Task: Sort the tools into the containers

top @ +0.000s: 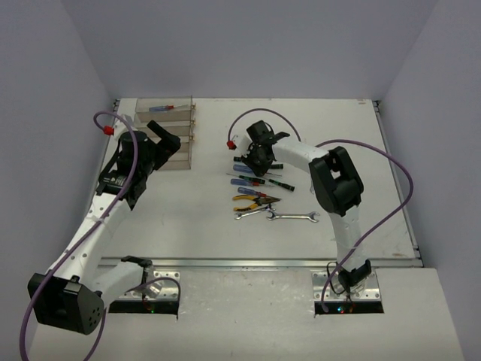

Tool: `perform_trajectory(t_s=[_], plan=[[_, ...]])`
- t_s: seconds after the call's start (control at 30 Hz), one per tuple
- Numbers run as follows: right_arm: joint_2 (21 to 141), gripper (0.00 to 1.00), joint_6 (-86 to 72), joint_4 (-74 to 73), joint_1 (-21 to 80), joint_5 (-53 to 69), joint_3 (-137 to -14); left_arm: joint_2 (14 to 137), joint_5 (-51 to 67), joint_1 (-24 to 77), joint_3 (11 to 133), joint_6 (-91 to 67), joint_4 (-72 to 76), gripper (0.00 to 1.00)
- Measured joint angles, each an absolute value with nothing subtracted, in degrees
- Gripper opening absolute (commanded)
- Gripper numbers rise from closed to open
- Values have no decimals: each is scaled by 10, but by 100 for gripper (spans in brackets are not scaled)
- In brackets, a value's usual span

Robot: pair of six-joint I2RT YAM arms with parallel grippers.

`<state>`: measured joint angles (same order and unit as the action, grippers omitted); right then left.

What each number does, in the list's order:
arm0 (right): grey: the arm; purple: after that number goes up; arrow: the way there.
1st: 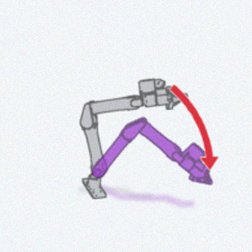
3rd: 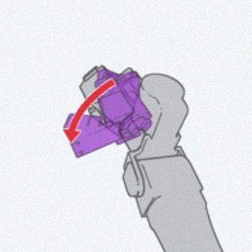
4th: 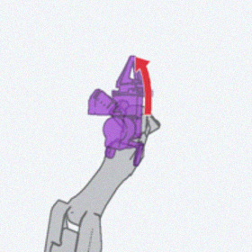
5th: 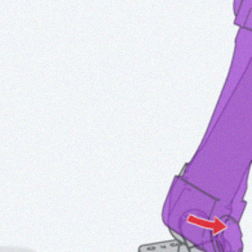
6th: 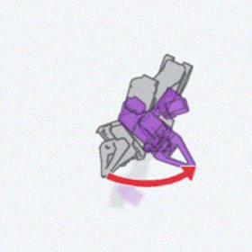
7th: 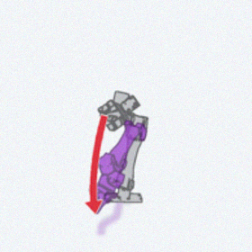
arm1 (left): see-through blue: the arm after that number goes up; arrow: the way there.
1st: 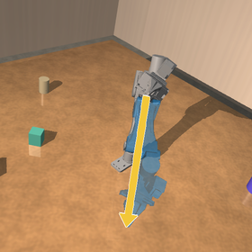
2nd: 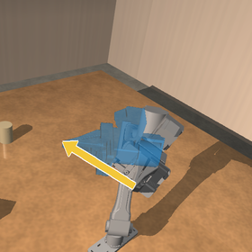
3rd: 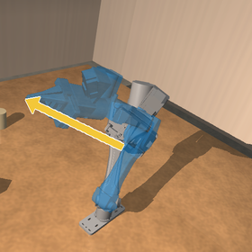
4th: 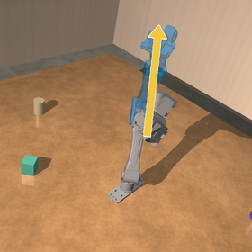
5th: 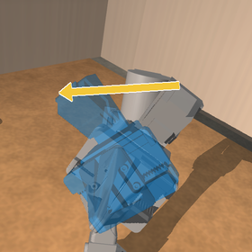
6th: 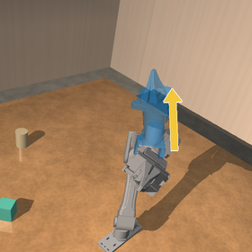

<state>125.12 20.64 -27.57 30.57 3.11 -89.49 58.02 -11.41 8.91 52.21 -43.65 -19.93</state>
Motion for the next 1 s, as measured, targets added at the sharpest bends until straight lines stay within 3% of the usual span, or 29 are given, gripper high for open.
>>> perform_trajectory(t_s=[0.1,0.43,0.7,1.0], plan=[[1251,11,210,-274,306,31,-895,580,-114,89,522,-432,-204,100],[1184,7,195,-287,312,32,-863,596,-46,89,488,-430,-137,100],[1002,3,56,-249,313,103,-843,701,183,110,361,-534,199,100],[960,4,-68,-220,314,250,-829,759,257,148,354,-590,440,84]])
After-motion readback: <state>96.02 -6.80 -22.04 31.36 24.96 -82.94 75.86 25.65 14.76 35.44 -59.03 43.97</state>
